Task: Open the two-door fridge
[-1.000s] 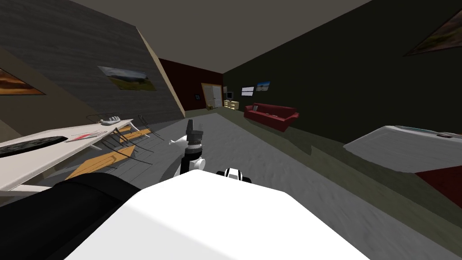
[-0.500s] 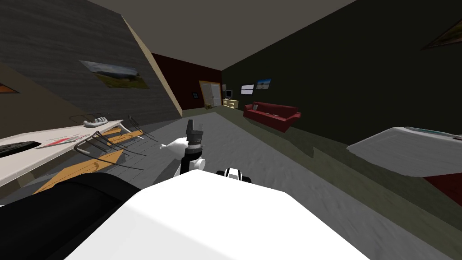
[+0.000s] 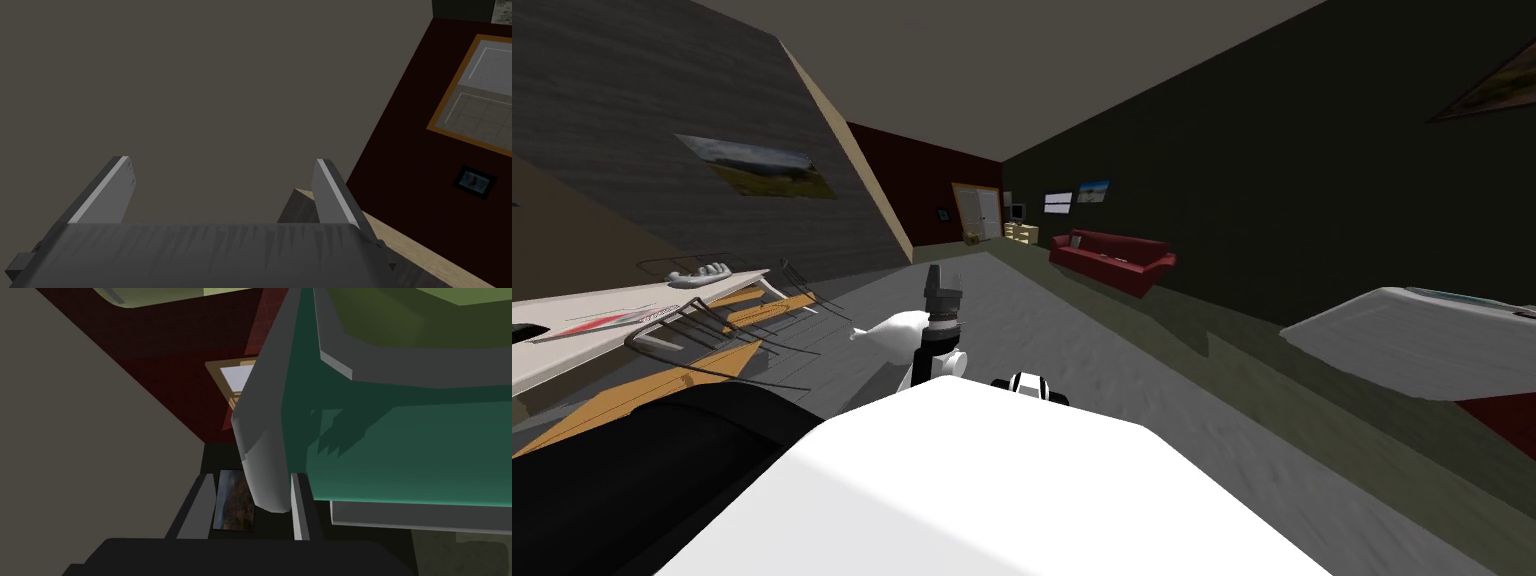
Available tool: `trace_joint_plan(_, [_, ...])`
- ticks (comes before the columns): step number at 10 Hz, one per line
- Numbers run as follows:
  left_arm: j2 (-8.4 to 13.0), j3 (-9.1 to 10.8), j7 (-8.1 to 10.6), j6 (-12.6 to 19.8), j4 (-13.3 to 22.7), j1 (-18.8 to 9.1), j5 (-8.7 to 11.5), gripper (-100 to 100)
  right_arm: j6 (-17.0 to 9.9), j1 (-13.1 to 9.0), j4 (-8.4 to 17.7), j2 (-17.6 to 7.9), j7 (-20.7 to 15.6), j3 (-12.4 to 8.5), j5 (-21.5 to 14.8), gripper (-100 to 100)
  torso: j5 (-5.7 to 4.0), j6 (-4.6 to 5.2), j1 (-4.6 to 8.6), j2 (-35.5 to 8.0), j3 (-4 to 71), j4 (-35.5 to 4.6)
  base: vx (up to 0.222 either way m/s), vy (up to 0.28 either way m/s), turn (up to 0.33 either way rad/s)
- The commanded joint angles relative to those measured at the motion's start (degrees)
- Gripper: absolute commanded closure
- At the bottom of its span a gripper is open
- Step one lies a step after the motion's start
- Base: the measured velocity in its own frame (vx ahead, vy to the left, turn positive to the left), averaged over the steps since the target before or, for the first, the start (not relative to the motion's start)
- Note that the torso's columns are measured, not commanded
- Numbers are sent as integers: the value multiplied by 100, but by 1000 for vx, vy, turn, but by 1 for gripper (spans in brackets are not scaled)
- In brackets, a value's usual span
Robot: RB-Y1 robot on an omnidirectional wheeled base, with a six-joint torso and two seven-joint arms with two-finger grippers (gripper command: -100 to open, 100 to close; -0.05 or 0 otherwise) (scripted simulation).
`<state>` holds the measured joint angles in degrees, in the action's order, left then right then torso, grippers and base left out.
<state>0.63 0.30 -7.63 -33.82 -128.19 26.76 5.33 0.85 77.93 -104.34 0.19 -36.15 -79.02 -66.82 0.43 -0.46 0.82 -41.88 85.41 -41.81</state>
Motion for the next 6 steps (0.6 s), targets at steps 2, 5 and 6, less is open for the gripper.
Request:
trace_joint_plan(2, [0,0,0,0,0,-2,0,0,-197,123,192,-93,2,-103,11,100,0,-3,-4,-43,-21,-8,158,-33,2])
trace_joint_plan(5, [0,0,0,0,0,0,0,0,-283,190,345,-110,11,-95,21,100,9,12,-50,7,1,2,271,-51,-25])
trace_joint_plan(6, [0,0,0,0,0,0,0,0,-283,190,345,-110,11,-95,21,100,14,7,-48,3,4,6,153,-48,11])
